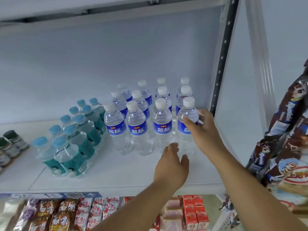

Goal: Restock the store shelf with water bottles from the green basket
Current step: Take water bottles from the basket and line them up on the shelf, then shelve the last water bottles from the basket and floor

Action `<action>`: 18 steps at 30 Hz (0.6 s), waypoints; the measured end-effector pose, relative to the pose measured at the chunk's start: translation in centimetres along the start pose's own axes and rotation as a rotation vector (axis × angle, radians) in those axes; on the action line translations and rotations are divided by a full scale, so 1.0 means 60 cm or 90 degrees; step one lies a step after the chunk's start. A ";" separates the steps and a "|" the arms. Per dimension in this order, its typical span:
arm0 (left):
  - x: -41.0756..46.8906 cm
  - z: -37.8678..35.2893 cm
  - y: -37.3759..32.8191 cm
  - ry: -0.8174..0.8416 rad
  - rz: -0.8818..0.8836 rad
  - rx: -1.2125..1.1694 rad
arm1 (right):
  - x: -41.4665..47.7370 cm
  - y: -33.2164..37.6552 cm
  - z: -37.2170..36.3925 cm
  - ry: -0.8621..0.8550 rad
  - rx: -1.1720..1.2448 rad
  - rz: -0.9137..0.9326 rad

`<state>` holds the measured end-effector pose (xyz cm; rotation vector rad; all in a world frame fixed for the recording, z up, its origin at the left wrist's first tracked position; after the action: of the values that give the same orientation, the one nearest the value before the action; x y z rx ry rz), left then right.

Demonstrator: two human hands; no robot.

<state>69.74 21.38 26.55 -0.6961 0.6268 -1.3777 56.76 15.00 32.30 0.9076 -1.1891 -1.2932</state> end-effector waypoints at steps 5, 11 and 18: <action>-0.044 0.055 0.037 -0.010 0.015 0.026 | -0.060 0.003 0.007 -0.175 -0.012 0.066; -0.131 0.105 0.129 -0.004 0.064 0.008 | -0.185 -0.023 -0.070 -0.115 -0.015 0.110; -0.234 0.210 0.268 0.003 0.088 0.095 | -0.339 -0.071 -0.230 0.121 -0.117 0.024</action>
<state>88.32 37.27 22.55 -0.5207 0.5594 -1.2843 71.33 32.86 22.66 0.8492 -0.9192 -1.2348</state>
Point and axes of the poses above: each hand's wrist, its own x-axis towards the middle knuckle, its own z-axis out of the back of the hand, y = z × x, the point moved 4 cm from there along x, towards the middle knuckle, and after that the axes turned 3 degrees about -x, right-handed, at the moved point
